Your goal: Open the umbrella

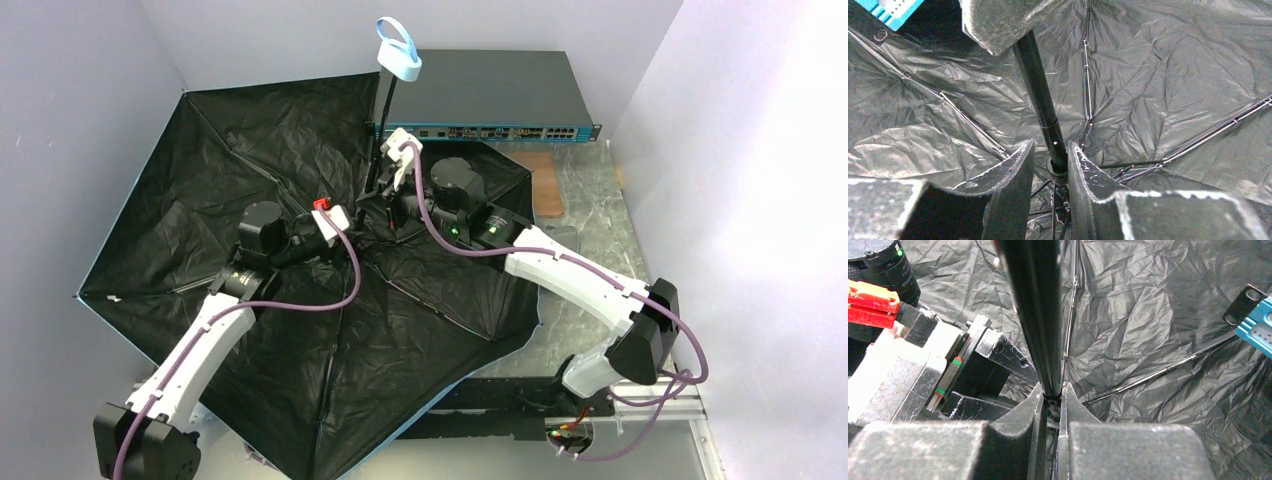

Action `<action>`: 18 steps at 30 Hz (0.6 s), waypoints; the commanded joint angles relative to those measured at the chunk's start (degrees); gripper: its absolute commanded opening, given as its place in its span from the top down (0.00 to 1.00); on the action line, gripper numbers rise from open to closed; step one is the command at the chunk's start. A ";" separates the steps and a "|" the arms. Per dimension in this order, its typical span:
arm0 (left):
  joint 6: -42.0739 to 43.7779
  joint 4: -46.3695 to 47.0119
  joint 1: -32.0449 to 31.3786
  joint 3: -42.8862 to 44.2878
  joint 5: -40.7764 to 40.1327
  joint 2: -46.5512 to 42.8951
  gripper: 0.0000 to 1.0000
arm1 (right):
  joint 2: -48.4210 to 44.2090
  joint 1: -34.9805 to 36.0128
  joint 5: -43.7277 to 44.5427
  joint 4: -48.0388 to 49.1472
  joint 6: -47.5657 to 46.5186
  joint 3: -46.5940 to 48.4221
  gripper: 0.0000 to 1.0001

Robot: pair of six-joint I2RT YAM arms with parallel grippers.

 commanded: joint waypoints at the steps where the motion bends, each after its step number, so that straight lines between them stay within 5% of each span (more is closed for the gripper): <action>1: 4.34 -19.45 5.26 -2.13 -14.54 0.76 0.64 | -10.24 -0.39 -3.33 18.41 2.86 4.51 1.00; 9: 3.54 -15.36 3.98 5.50 -6.40 -4.63 0.53 | -9.68 0.22 -4.36 18.76 4.06 -0.33 1.00; 18: 1.64 -11.51 -1.40 11.38 -7.72 -3.63 0.51 | -8.96 1.20 -5.90 18.22 4.78 -2.46 1.00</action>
